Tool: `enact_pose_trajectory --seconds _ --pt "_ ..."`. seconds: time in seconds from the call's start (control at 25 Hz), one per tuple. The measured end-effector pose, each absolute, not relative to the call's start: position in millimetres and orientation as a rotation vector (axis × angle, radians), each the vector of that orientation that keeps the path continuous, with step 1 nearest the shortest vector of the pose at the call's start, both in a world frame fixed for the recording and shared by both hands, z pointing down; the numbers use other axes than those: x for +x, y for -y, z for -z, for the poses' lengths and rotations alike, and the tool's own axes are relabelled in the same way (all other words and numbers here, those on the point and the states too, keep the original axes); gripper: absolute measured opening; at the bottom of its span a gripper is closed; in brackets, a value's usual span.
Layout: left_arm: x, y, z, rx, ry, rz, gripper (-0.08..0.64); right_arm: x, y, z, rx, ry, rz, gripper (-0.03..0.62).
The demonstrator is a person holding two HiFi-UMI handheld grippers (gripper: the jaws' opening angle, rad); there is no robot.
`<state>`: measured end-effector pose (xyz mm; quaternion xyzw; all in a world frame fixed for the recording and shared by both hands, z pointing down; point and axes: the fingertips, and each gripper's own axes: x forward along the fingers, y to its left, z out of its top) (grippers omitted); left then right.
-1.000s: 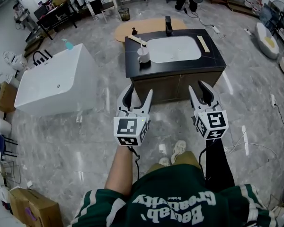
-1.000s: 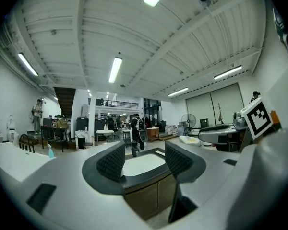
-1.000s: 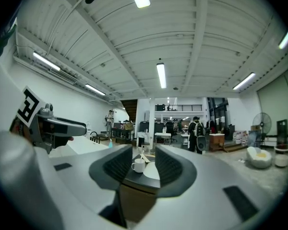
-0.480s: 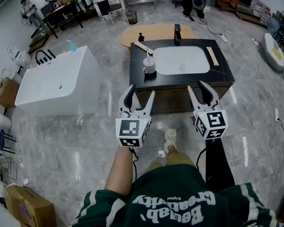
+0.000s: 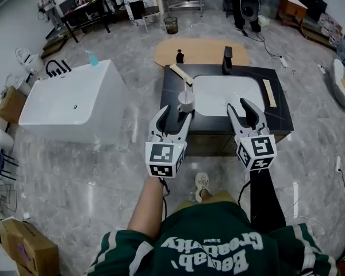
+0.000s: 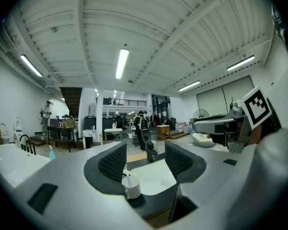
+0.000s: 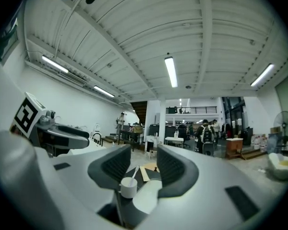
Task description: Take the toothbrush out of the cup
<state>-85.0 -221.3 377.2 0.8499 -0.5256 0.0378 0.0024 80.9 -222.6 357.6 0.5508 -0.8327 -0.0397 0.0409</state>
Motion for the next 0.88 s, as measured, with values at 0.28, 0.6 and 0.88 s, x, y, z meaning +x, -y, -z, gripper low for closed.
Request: enact_pose_trajectory --seconds 0.28,0.6,0.88 --pt "-69.2 305.5 -388.7 2.639 1.653 -0.208 0.253 88.9 317.2 -361.4 1.624 2.587 0.092 0.173" --pt "-62.4 376.9 -425.7 2.581 1.631 -0.321 0.227 87.5 404.0 -387.5 1.536 2.634 0.033 0.167" --pt "-63.1 412.3 -449.5 2.521 1.598 -0.387 0.203 83.5 447.7 -394.1 1.51 2.664 -0.003 0.169"
